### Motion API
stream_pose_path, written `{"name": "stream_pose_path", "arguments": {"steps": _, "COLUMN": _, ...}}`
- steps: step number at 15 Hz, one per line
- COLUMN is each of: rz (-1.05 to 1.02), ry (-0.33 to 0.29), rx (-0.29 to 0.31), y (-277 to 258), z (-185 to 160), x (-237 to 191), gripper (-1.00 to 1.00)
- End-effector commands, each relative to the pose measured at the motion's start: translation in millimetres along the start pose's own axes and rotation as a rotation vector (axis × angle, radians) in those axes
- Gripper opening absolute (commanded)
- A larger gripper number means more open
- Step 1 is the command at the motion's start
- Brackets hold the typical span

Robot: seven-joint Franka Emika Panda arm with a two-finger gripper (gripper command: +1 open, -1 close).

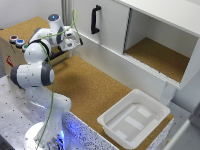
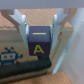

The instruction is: Place the purple block on top of the drawer

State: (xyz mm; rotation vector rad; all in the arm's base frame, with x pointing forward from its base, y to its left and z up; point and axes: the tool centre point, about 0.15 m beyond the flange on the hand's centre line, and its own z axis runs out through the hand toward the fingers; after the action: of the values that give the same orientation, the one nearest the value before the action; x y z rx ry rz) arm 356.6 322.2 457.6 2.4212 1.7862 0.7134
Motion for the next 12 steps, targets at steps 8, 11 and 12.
{"name": "stream_pose_path", "arguments": {"steps": 8, "rz": -0.366, "ry": -0.046, "rx": 0.318, "y": -78, "z": 38, "x": 114, "gripper": -1.00}}
{"name": "stream_pose_path", "arguments": {"steps": 11, "rz": -0.357, "ry": -0.032, "rx": 0.337, "y": -81, "z": 43, "x": 125, "gripper": -1.00}}
{"name": "stream_pose_path", "arguments": {"steps": 12, "rz": -0.334, "ry": -0.027, "rx": 0.334, "y": -77, "z": 44, "x": 130, "gripper": -1.00}}
